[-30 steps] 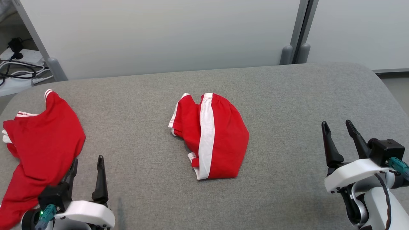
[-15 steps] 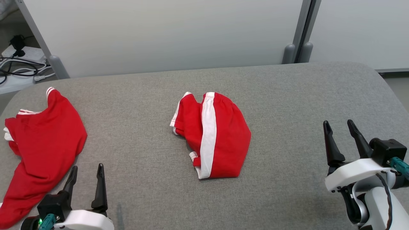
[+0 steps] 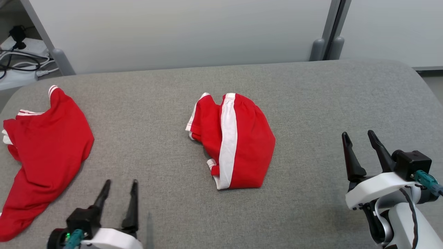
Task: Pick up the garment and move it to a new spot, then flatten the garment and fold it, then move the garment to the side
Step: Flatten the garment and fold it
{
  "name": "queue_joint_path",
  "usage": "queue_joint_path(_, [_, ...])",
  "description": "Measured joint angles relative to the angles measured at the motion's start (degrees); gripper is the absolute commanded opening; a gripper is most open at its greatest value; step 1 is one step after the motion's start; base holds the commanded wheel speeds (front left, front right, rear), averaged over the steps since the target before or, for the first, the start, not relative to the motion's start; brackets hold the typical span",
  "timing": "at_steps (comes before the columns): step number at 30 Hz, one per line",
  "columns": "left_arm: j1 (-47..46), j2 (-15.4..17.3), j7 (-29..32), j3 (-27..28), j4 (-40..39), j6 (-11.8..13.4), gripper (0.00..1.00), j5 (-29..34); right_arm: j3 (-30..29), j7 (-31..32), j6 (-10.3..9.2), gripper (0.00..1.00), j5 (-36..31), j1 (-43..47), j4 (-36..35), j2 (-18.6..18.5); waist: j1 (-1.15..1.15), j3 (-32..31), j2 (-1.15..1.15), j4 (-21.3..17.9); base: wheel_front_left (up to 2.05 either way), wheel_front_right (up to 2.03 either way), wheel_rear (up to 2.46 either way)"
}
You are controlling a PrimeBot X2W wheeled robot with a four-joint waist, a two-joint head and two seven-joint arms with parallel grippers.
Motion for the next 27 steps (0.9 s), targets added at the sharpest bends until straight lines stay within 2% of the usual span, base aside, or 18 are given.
queue_joint_path(6, [-2.4, 0.1, 0.0, -8.7, 0.5, -1.0, 1.00, -4.5, 2.2, 0.0, 0.00, 1.00, 0.4, -1.2, 0.2, 0.4, 0.00, 2.0, 0.00, 0.6, 0.00, 0.00, 0.00])
queue_joint_path(9, [-7.3, 0.1, 0.0, -18.7, 2.7, -1.5, 1.00, -8.5, 3.4, 0.0, 0.00, 1.00, 0.4, -3.9, 0.2, 0.8, 0.00, 3.8, 0.00, 0.6, 0.00, 0.00, 0.00])
queue_joint_path(10, [-7.3, 0.1, 0.0, -18.7, 2.7, -1.5, 1.00, -8.5, 3.4, 0.0, 0.00, 1.00, 0.4, -3.9, 0.2, 0.8, 0.00, 3.8, 0.00, 0.6, 0.00, 0.00, 0.00])
queue_joint_path(16, [-15.3, 0.0, 0.0, -30.5, 10.1, -1.5, 1.00, -12.2, 5.0, 0.0, 0.00, 1.00, 0.6, -4.4, 0.4, 1.1, 0.00, 4.9, 0.00, -1.1, 0.00, 0.00, 0.00])
queue_joint_path(22, [-22.6, -0.1, 0.0, -33.3, 23.4, -1.5, 1.00, -13.9, 5.3, 0.0, 0.00, 1.00, 0.9, -4.8, 0.5, 1.1, 0.00, 5.6, 0.00, -4.3, 0.00, 0.00, 0.00])
queue_joint_path(27, [-25.9, -0.1, 0.0, -33.2, 27.1, -1.5, 1.00, -14.1, 5.3, 0.0, 0.00, 1.00, 0.9, -4.8, 0.5, 1.1, 0.00, 6.5, 0.00, -5.8, 0.00, 0.00, 0.00])
